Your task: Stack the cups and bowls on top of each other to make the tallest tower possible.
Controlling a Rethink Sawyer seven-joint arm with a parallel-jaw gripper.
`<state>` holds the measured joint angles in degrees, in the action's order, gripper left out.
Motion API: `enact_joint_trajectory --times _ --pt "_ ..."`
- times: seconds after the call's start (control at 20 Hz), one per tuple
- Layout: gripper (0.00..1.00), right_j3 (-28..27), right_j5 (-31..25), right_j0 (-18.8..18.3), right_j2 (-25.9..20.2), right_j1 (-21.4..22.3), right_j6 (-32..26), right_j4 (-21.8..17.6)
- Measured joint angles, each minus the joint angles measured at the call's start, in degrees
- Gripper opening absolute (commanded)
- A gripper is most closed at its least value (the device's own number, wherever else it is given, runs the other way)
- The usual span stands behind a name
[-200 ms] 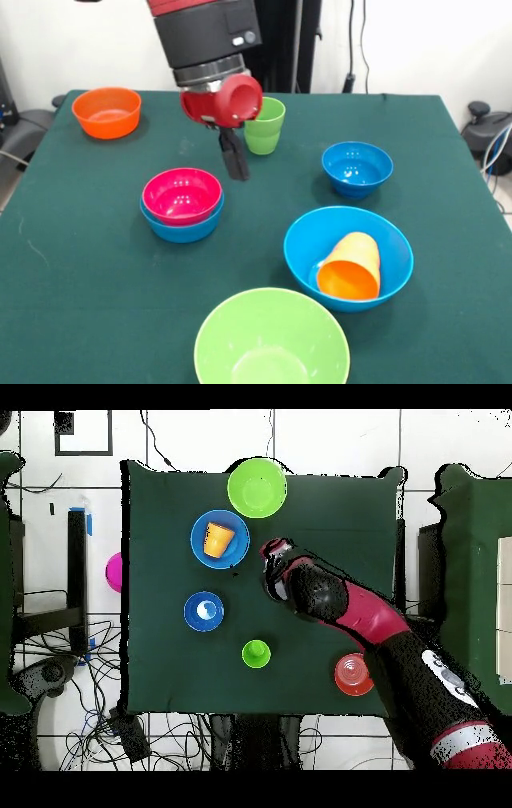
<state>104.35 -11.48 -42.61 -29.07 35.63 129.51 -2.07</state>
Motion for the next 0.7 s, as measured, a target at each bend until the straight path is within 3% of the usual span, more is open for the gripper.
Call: enact_joint_trajectory --times 0.7 --pt "1.0 -5.5 0.0 0.7 0.3 -0.6 0.0 0.0"
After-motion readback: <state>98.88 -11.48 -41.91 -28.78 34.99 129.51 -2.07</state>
